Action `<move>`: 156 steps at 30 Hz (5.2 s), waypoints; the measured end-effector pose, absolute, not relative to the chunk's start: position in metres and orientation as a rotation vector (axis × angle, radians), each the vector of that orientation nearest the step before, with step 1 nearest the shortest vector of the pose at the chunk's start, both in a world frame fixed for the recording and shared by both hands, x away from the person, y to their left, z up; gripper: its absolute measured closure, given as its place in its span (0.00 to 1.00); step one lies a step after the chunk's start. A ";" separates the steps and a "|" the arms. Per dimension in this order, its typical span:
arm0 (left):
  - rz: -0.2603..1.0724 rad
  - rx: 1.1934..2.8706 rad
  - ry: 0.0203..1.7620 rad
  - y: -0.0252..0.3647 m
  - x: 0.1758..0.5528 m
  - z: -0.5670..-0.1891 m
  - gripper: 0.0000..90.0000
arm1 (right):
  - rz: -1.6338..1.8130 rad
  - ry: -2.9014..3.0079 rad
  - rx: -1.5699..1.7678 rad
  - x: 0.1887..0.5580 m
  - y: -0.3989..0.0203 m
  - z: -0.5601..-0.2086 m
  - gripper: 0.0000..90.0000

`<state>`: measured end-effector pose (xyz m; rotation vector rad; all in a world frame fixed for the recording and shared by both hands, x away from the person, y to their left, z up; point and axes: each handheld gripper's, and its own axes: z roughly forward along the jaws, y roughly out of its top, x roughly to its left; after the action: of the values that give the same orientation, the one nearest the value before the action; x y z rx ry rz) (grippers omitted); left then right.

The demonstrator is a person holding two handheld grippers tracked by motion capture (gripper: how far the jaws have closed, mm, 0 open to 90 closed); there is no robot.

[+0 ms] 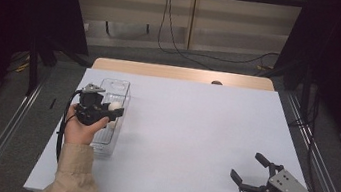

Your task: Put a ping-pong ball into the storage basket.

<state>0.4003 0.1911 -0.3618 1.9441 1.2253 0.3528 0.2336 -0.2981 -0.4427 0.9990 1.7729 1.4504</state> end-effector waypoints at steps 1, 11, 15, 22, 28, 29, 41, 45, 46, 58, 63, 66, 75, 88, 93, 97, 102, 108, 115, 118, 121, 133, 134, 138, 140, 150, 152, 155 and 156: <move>0.351 1.949 1.223 0.192 0.400 -0.362 0.57 | 1.451 1.773 0.999 0.234 -0.298 -0.443 0.04; 0.363 1.950 1.236 0.195 0.401 -0.363 0.57 | 1.453 1.774 0.999 0.234 -0.297 -0.443 0.04; 0.367 1.947 1.239 0.196 0.400 -0.363 0.57 | 1.452 1.774 0.998 0.234 -0.298 -0.442 0.04; 0.369 1.946 1.249 0.199 0.400 -0.364 0.57 | 1.453 1.777 0.996 0.234 -0.297 -0.442 0.04; 0.374 1.942 1.255 0.201 0.400 -0.364 0.57 | 1.453 1.775 0.997 0.234 -0.297 -0.442 0.04; 0.375 1.941 1.256 0.202 0.400 -0.364 0.57 | 1.453 1.775 0.996 0.234 -0.297 -0.442 0.04; 0.383 1.937 1.282 0.207 0.402 -0.368 0.57 | 1.453 1.775 0.997 0.234 -0.297 -0.442 0.04; 0.392 1.931 1.290 0.208 0.402 -0.369 0.57 | 1.453 1.774 0.996 0.234 -0.297 -0.442 0.04; 0.391 1.932 1.294 0.209 0.402 -0.369 0.57 | 1.454 1.774 0.997 0.234 -0.298 -0.442 0.04; 0.394 1.931 1.316 0.214 0.403 -0.374 0.57 | 1.453 1.775 0.997 0.234 -0.298 -0.442 0.04; 0.398 1.933 1.323 0.215 0.403 -0.374 0.57 | 1.452 1.775 0.997 0.234 -0.298 -0.442 0.04; 0.396 1.932 1.325 0.214 0.403 -0.375 0.56 | 1.455 1.774 0.997 0.234 -0.298 -0.442 0.04; 0.417 1.917 1.327 0.213 0.403 -0.374 0.42 | 1.454 1.775 0.999 0.234 -0.297 -0.442 0.04; 0.421 1.877 1.298 0.210 0.400 -0.371 0.27 | 1.453 1.774 0.997 0.234 -0.298 -0.442 0.04; 0.420 1.881 1.286 0.209 0.400 -0.371 0.23 | 1.452 1.774 0.997 0.234 -0.298 -0.442 0.04; 0.426 1.879 1.275 0.207 0.399 -0.371 0.20 | 1.454 1.772 0.996 0.234 -0.297 -0.442 0.04; 0.427 1.877 1.272 0.207 0.399 -0.371 0.17 | 1.454 1.774 0.997 0.234 -0.298 -0.442 0.04; 0.434 1.870 1.260 0.207 0.398 -0.370 0.07 | 1.453 1.771 0.999 0.234 -0.298 -0.442 0.04; 0.437 1.851 1.215 0.205 0.394 -0.368 0.05 | 1.450 1.768 1.000 0.234 -0.297 -0.442 0.04; 0.434 1.846 1.195 0.204 0.392 -0.367 0.05 | 1.452 1.767 1.000 0.234 -0.297 -0.442 0.04; 0.434 1.821 1.173 0.204 0.389 -0.368 0.05 | 1.453 1.767 1.002 0.234 -0.298 -0.442 0.04; 0.421 1.802 1.149 0.209 0.382 -0.372 0.05 | 1.454 1.766 1.005 0.234 -0.298 -0.442 0.04; 0.428 1.801 1.144 0.209 0.380 -0.372 0.04 | 1.454 1.765 1.005 0.234 -0.298 -0.442 0.04; 0.434 1.787 1.136 0.210 0.376 -0.374 0.04 | 1.456 1.764 1.006 0.234 -0.299 -0.442 0.04; 0.433 1.773 1.136 0.212 0.374 -0.374 0.04 | 1.456 1.764 1.008 0.234 -0.299 -0.442 0.04; 0.435 1.747 1.120 0.216 0.364 -0.380 0.04 | 1.458 1.763 1.012 0.234 -0.299 -0.442 0.04; 0.440 1.747 1.108 0.216 0.362 -0.381 0.04 | 1.458 1.763 1.012 0.234 -0.299 -0.442 0.04; 0.442 1.742 1.096 0.215 0.359 -0.382 0.04 | 1.456 1.763 1.010 0.234 -0.299 -0.442 0.04; 0.448 1.730 1.095 0.215 0.358 -0.382 0.04 | 1.456 1.763 1.010 0.234 -0.299 -0.442 0.04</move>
<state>0.3582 0.2154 -0.3822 1.7298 1.0949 0.4482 0.2341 -0.2993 -0.4421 1.0097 1.7627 1.4557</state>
